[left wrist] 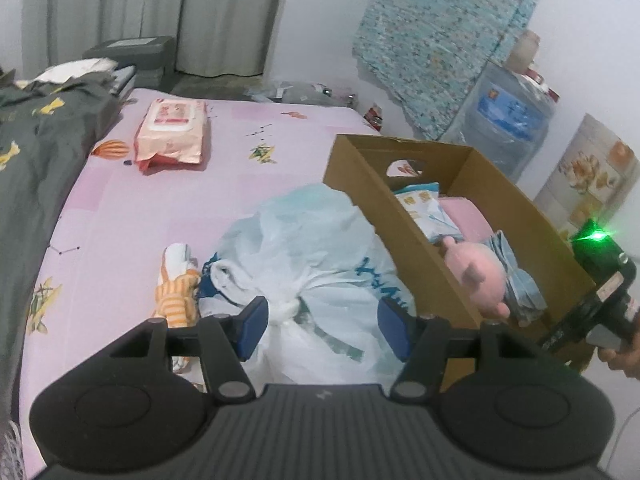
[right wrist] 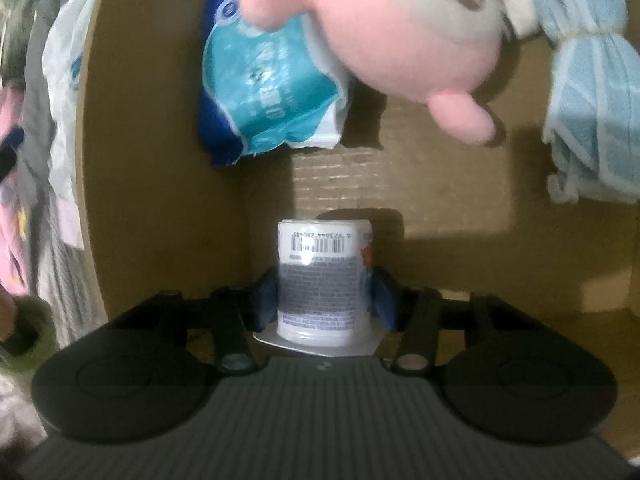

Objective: Organize soft objects
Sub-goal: 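Carry the yogurt cup into the cardboard box and open the right gripper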

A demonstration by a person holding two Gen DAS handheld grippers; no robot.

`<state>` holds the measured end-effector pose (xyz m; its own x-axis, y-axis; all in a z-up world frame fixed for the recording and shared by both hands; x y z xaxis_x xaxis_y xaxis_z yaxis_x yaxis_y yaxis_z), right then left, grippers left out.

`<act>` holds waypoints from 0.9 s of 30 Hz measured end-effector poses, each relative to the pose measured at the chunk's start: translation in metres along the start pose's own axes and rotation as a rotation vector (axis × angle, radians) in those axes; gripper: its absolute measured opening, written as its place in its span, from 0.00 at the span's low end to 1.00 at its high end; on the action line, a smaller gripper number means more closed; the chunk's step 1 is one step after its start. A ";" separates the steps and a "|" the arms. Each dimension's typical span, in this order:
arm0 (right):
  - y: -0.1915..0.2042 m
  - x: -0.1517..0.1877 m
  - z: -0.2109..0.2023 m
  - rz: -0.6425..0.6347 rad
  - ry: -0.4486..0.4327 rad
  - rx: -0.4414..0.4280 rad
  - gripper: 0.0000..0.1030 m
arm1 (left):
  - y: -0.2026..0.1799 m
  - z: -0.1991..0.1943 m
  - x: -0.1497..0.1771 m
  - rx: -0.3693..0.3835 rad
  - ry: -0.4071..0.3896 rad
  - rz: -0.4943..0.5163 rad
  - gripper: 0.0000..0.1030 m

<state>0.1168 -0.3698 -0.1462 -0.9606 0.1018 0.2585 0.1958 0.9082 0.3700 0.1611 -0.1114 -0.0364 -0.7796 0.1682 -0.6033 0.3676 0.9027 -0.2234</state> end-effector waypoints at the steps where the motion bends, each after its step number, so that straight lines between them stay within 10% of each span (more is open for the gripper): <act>1: -0.005 -0.001 -0.004 0.055 -0.010 -0.048 0.46 | 0.002 0.001 0.001 0.002 0.001 -0.008 0.60; 7: -0.031 0.001 -0.012 0.378 0.009 -0.340 0.50 | 0.006 0.005 0.003 0.009 0.012 -0.021 0.60; 13: -0.045 -0.008 -0.047 0.415 -0.130 -0.387 0.53 | 0.000 0.007 0.005 0.017 0.013 -0.017 0.60; 20: -0.006 0.002 -0.089 -0.034 -0.161 -0.157 0.87 | -0.001 0.008 0.006 0.006 0.014 -0.010 0.60; 27: 0.034 0.009 -0.083 -0.403 -0.023 0.045 0.88 | -0.004 0.006 0.007 0.006 0.011 -0.013 0.60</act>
<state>0.1314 -0.3720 -0.0575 -0.9629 -0.2575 0.0806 -0.2057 0.8940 0.3981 0.1575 -0.1159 -0.0444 -0.7900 0.1611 -0.5915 0.3603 0.9027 -0.2354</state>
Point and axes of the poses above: each gripper's, at about its wrist camera, not at the fingertips, and z roughly the way its jaws point, y to its left, x to its underside, the point moved 9 cm from there along z, roughly the way its jaws point, and after that the axes turned 5 degrees about y, right-handed, at the moved point
